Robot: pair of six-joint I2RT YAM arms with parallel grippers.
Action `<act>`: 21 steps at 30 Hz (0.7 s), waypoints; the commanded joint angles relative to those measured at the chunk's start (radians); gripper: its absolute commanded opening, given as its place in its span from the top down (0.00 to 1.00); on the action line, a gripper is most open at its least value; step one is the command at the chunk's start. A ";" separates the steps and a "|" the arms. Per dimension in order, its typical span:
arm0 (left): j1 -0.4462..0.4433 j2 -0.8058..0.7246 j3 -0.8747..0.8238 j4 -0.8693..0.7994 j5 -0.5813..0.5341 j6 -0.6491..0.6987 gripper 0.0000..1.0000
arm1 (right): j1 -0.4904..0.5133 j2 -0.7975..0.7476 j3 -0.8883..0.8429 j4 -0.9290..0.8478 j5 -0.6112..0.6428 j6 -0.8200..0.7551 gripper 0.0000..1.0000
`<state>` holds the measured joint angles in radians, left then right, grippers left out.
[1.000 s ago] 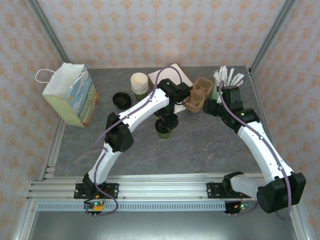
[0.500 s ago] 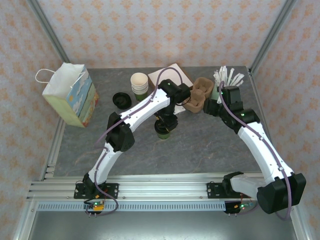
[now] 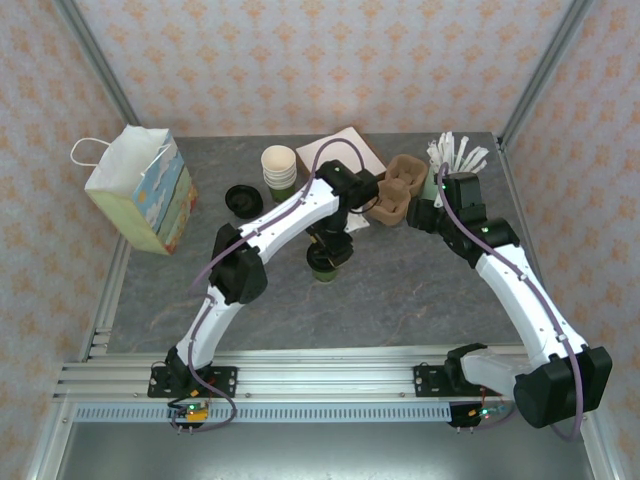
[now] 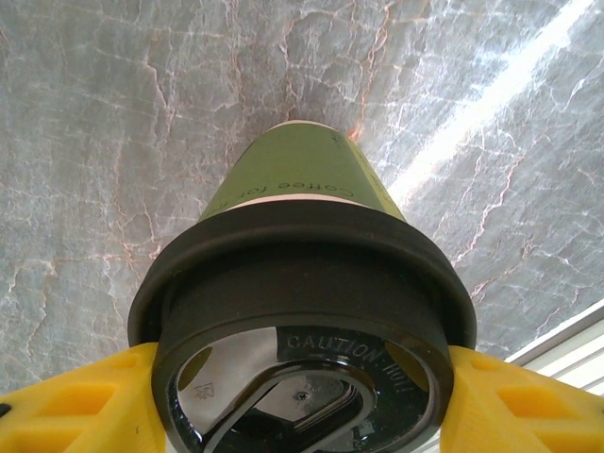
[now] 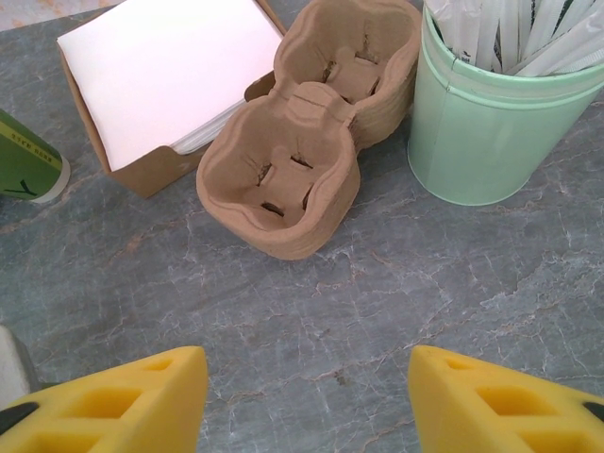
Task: Pack the takeout coffee
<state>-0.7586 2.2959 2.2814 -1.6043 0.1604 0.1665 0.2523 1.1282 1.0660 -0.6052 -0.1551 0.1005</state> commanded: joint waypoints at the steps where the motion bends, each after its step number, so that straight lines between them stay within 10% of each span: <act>1: -0.001 0.117 -0.142 0.020 -0.010 0.004 0.54 | 0.004 -0.020 -0.011 0.012 0.028 -0.015 0.41; 21: -0.019 0.035 -0.248 0.166 -0.041 -0.038 0.51 | 0.004 -0.013 0.021 -0.004 0.002 -0.003 0.41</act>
<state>-0.7662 2.1948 2.1017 -1.4830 0.1444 0.1543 0.2527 1.1282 1.0657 -0.6056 -0.1539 0.1009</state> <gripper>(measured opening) 0.627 0.587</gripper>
